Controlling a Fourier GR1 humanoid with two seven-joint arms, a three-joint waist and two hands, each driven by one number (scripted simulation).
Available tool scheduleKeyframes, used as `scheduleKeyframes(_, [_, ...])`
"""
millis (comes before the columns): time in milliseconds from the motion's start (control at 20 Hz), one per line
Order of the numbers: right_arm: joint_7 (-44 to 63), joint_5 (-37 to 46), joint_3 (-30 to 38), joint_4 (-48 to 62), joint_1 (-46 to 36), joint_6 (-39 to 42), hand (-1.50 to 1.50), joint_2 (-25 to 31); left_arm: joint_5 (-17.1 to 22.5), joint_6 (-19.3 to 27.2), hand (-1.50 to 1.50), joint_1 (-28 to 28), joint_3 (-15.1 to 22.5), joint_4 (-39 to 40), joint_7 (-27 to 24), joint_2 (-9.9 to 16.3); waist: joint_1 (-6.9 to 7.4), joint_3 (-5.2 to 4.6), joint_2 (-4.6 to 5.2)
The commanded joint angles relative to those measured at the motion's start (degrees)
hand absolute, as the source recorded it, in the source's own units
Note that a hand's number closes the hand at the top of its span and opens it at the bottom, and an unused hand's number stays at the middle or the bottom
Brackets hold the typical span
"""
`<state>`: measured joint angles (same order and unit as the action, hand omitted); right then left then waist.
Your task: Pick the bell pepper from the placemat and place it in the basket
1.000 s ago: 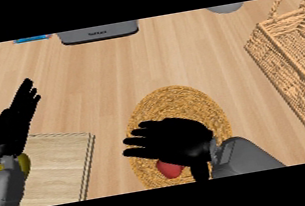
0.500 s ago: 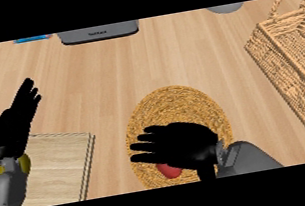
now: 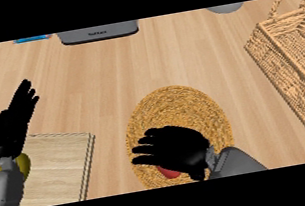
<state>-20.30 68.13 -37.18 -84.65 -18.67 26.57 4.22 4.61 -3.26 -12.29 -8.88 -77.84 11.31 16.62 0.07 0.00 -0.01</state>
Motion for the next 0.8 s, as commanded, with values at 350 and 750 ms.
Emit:
scheduleKeyframes(350, [-3.1, 9.4, -4.0, 5.6, 1.2, -5.4, 1.5, -2.0, -1.7, 1.8, 0.0, -2.1, 0.6, -1.5, 4.0, -1.9, -0.04, 0.01, 0.0])
scheduleKeyframes(750, [16.8, 5.0, 16.5, 7.0, 2.0, -7.9, 1.5, -4.1, -0.9, 0.7, 0.0, -0.2, -1.3, -0.5, 1.8, -1.1, -2.63, 0.18, 0.49])
